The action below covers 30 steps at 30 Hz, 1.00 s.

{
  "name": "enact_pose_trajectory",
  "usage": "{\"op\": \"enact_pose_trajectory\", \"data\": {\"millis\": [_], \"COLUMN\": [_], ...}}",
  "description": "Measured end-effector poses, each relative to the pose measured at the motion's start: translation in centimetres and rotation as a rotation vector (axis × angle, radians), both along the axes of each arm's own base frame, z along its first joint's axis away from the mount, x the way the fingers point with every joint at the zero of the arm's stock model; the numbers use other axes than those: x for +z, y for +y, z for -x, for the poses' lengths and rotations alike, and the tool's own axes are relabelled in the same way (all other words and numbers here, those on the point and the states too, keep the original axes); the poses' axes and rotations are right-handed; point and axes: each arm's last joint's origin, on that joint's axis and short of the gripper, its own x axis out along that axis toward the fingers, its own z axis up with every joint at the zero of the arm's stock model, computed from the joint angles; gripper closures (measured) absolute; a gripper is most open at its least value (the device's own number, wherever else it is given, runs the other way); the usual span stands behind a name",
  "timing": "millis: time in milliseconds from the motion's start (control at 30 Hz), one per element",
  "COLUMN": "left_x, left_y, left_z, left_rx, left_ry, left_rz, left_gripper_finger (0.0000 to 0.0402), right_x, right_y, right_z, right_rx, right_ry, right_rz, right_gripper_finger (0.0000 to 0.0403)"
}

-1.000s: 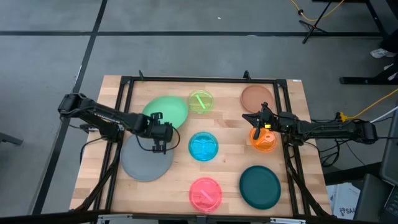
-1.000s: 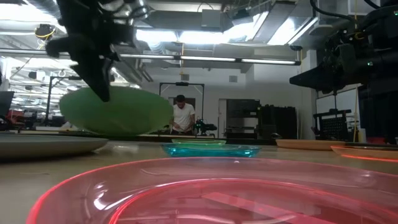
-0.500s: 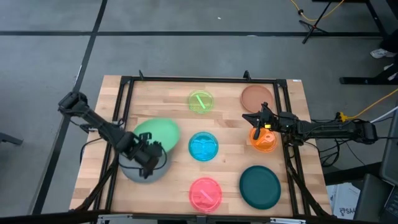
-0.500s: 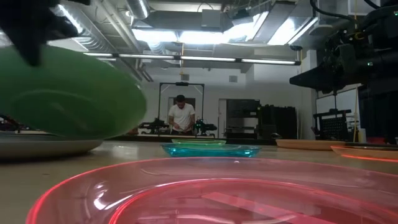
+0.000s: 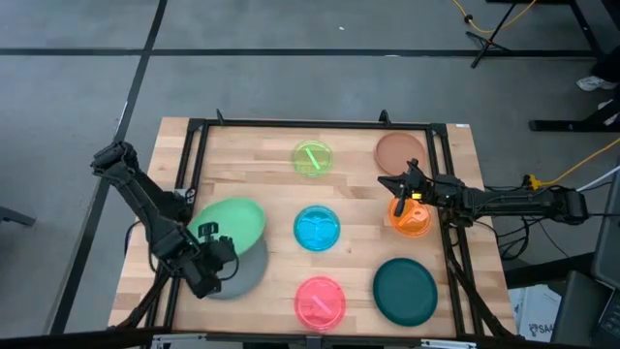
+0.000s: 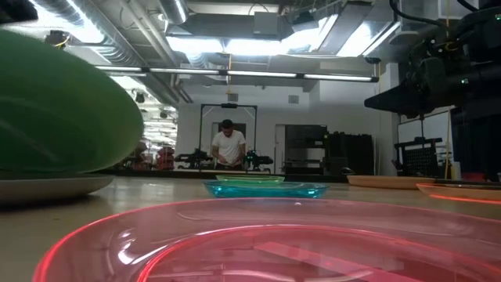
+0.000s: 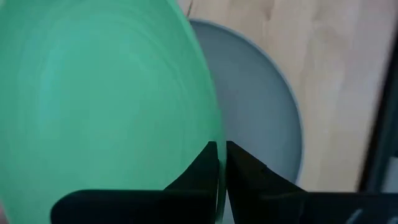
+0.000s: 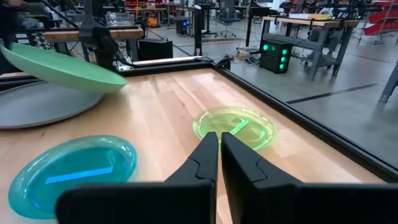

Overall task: Stack plastic plates
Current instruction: Stack the green plate on top of gray plate

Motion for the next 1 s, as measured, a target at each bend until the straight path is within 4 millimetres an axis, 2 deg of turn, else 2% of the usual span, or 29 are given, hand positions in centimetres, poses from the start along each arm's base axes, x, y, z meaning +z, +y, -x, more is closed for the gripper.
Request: {"op": "enact_pose_trajectory", "data": {"millis": [167,267,433,633,1000], "left_x": [2.7,3.6,3.3,3.2,0.0], "left_y": [-1.1,-1.5,-2.1,-3.5,-5.4], "left_z": [0.0,0.1,0.5,0.7,-0.7], "left_rx": [-0.014,0.038,0.106,0.101,0.108], "left_ry": [-0.097,-0.111,-0.058,-0.121,-0.039], "left_rz": [0.04,0.097,0.197,0.242,0.182], "left_gripper_finger": [0.0386,0.0386,0.0386,0.0386,0.0386], "right_x": [-0.1,-0.2,-0.2,-0.3,-0.7], "right_y": [0.0,0.0,0.0,0.0,0.0], "right_z": [0.0,0.0,0.0,0.1,0.1], "right_rx": [-0.005,-0.005,-0.004,-0.004,-0.004], "right_ry": [0.01,0.02,0.028,0.046,0.086], "right_rz": [0.001,0.002,0.024,0.022,0.014], "right_gripper_finger": [0.0388,0.0388,0.0388,0.0388,0.0388]}}
